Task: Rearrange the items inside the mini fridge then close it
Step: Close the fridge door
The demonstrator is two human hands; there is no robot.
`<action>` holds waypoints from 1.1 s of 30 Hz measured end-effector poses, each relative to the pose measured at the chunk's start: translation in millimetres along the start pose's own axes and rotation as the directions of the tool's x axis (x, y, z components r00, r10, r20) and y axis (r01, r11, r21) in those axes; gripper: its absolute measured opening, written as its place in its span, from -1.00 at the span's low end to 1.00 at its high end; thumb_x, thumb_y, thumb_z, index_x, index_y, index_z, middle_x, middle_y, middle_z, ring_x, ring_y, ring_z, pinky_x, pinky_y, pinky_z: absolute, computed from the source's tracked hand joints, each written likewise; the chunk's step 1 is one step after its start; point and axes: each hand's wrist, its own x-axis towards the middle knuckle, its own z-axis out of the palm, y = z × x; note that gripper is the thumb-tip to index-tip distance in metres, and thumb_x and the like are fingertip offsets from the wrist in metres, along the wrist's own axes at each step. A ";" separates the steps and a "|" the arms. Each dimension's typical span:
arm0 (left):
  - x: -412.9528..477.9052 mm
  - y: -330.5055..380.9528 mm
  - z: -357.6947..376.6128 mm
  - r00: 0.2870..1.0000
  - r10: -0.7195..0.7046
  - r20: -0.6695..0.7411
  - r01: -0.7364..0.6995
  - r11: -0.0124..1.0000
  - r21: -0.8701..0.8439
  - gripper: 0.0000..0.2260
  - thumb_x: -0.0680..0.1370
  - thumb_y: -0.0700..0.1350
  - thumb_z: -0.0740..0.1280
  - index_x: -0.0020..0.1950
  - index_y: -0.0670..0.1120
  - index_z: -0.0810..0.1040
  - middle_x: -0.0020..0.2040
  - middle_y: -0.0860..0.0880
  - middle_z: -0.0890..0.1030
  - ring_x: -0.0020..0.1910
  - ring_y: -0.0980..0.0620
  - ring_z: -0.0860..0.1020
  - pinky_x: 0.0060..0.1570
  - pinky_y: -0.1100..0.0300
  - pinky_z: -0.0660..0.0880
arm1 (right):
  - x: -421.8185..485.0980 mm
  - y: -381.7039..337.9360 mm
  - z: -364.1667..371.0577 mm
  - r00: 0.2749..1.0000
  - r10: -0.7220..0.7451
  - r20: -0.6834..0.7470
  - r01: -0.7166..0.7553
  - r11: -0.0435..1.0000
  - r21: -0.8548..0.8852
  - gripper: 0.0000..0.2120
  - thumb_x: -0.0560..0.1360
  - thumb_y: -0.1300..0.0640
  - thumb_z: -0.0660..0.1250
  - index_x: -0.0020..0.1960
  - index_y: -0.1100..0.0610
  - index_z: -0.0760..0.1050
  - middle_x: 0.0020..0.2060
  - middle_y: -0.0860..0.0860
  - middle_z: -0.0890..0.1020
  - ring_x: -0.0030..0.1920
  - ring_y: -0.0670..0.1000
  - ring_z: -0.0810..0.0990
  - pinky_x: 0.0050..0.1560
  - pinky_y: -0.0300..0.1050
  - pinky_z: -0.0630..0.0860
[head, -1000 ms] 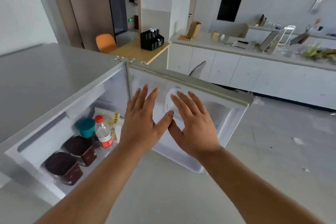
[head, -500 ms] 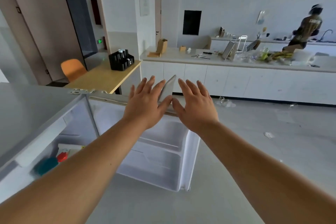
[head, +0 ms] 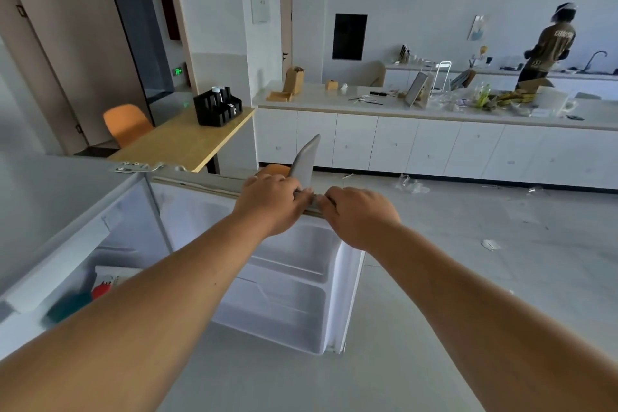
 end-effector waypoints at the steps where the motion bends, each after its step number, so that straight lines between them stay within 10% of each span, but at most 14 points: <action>1: 0.2 -0.2 -1.4 1.000 -0.001 0.013 0.001 1.000 -0.006 -0.55 0.70 0.27 0.02 0.14 0.04 0.60 0.12 -0.02 0.67 0.16 -0.10 0.55 0.22 -0.07 0.38 | 0.0 -0.6 0.5 1.000 -0.008 -0.002 0.008 1.000 -0.005 -0.59 0.65 -0.29 -0.08 -0.07 -0.09 0.41 -0.17 -0.02 0.61 -0.10 0.13 0.60 -0.21 -0.02 0.39; 6: -13.7 -28.4 -19.2 0.990 -0.055 -0.133 0.048 0.998 -0.051 -0.50 0.66 0.29 0.08 0.32 -0.02 0.57 0.27 -0.09 0.62 0.27 -0.18 0.53 0.28 -0.12 0.44 | 0.9 -1.4 -0.7 0.997 -0.060 0.053 0.059 0.998 0.010 -0.54 0.66 -0.29 -0.12 0.46 -0.22 0.30 0.21 -0.03 0.65 0.18 0.18 0.61 -0.01 0.02 0.47; 14: -114.2 -195.9 -68.9 0.793 -0.609 0.004 0.588 0.767 0.257 -0.34 0.64 0.35 0.05 0.65 0.03 0.21 0.63 -0.18 0.31 0.56 -0.27 0.30 0.49 -0.34 0.25 | -1.6 -1.1 -0.2 0.998 -0.063 0.006 0.063 0.998 -0.023 -0.55 0.64 -0.30 -0.17 0.33 -0.30 0.39 0.07 -0.08 0.67 0.03 0.12 0.62 -0.12 -0.05 0.44; 33: -210.8 -240.7 -111.1 0.844 -0.504 0.183 0.482 0.863 0.150 -0.45 0.73 0.22 -0.02 0.72 0.19 0.00 0.74 0.08 0.00 0.71 0.01 -0.01 0.65 -0.10 -0.04 | -35.1 -12.9 -15.5 0.991 -0.129 0.018 0.127 0.989 0.079 -0.65 0.67 -0.22 0.01 0.35 -0.28 0.44 0.21 -0.16 0.63 0.10 0.06 0.63 0.03 -0.05 0.51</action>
